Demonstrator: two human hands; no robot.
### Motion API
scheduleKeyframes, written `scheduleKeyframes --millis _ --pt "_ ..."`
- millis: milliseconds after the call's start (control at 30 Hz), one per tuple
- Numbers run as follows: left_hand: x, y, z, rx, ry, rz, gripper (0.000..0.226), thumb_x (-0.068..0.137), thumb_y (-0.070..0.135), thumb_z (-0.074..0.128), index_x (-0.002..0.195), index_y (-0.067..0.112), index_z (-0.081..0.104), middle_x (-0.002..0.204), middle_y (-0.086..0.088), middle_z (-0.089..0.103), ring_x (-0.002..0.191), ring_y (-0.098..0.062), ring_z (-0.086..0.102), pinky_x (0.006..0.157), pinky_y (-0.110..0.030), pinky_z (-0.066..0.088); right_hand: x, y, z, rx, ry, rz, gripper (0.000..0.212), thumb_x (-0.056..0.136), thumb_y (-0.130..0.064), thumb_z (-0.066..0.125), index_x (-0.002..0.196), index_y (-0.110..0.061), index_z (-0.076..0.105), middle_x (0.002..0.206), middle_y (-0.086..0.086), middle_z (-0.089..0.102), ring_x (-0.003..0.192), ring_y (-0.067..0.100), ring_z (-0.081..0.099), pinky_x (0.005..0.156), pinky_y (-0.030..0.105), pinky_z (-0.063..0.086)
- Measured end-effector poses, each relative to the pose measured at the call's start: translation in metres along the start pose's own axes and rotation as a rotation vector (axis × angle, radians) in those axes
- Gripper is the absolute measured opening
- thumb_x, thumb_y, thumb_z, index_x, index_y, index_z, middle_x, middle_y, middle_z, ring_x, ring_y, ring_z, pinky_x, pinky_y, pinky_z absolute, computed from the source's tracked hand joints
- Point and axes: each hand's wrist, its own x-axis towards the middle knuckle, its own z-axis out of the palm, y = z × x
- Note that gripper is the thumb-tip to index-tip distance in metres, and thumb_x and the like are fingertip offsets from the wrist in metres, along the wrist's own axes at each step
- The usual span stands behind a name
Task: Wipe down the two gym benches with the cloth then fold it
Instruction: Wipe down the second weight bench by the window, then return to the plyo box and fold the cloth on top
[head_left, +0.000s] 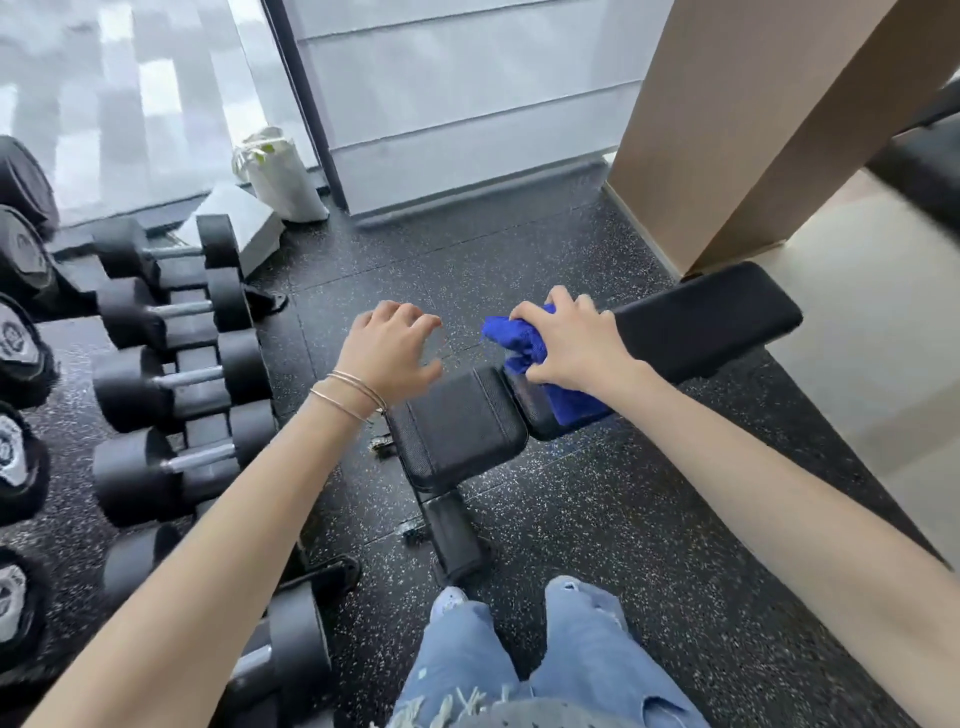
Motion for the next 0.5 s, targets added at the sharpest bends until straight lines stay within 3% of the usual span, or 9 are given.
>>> scheduleKeyframes --millis 300,500 --pt "0.005 0.067 -0.018 -0.013 0.067 -0.087 0.056 0.086 0.044 0.054 0.136 0.022 0.043 0.135 -0.006 0.050 0.128 -0.028 0.040 0.103 -0.041 0.035 -0.015 0.062 -0.032 -0.026 -0.004 -0.097 0.060 0.071 -0.047 0.068 0.124 -0.033 0.042 0.123 0.008 0.039 0.111 0.034 0.041 0.091 0.050 0.040" --pt "0.001 0.121 -0.015 -0.024 0.127 -0.213 0.055 0.085 0.043 0.055 0.135 0.021 0.044 0.132 -0.006 0.052 0.127 -0.028 0.041 0.099 -0.040 0.037 -0.016 0.105 -0.038 -0.066 0.029 -0.264 0.060 0.070 -0.048 0.067 0.123 -0.033 0.043 0.119 0.008 0.040 0.107 0.033 0.042 0.085 0.047 0.039"
